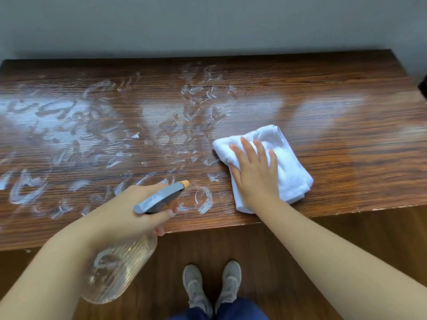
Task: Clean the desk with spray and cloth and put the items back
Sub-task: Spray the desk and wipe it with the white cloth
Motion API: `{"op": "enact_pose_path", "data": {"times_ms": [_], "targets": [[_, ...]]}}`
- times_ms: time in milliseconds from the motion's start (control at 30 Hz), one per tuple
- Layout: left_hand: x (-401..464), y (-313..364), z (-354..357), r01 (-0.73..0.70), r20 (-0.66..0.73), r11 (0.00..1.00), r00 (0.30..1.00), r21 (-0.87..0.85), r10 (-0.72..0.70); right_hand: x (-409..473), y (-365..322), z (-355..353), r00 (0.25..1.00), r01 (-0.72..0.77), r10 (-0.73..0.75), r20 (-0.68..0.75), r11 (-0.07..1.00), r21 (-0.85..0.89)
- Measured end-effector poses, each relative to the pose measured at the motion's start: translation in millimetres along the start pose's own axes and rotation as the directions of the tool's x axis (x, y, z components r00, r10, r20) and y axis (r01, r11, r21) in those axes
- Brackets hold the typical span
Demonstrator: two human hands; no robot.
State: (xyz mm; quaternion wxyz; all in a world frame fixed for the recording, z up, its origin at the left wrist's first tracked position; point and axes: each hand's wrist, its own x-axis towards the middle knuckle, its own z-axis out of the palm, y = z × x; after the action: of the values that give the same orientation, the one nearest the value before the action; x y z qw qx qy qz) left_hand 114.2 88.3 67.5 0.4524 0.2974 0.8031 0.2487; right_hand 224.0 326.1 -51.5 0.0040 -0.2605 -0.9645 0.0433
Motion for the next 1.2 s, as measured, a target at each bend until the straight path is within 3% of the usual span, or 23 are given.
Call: {"op": "enact_pose_path", "data": {"times_ms": [133, 333, 633, 833, 1000, 1200], "targets": [[1.5, 4.2, 0.4, 0.009, 0.004, 1.000, 1.000, 0.001, -0.009, 46.7, 7.3, -2.5, 0.999, -0.024, 0.024, 0.034, 1.000, 0.004], [0.0, 1.3, -8.7, 0.006, -0.021, 1.000, 1.000, 0.006, -0.006, 75.3, 44.5, -9.0, 0.995, -0.094, 0.096, -0.032, 0.994, 0.057], [-9.9, 2.2, -15.1, -0.006, -0.055, 1.000, 0.998, -0.010, 0.005, -26.2, 33.3, -1.1, 0.993, -0.069, 0.074, -0.090, 0.996, 0.056], [-16.9, -7.3, -18.3, 0.109, 0.120, 0.980, 0.984, 0.165, -0.130, -60.7, -13.7, 5.7, 0.998, -0.014, 0.015, -0.060, 1.000, 0.017], [-17.6, -15.8, -23.5, 0.135, 0.093, 0.981, 0.985, 0.138, -0.149, -23.7, -43.3, 6.0, 0.998, 0.069, -0.069, 0.012, 0.997, -0.019], [-11.3, -21.6, -32.7, 0.087, 0.002, 0.994, 0.996, 0.070, -0.087, 61.8, -70.5, 3.3, 0.999, 0.029, -0.031, 0.036, 0.999, 0.037]]}}
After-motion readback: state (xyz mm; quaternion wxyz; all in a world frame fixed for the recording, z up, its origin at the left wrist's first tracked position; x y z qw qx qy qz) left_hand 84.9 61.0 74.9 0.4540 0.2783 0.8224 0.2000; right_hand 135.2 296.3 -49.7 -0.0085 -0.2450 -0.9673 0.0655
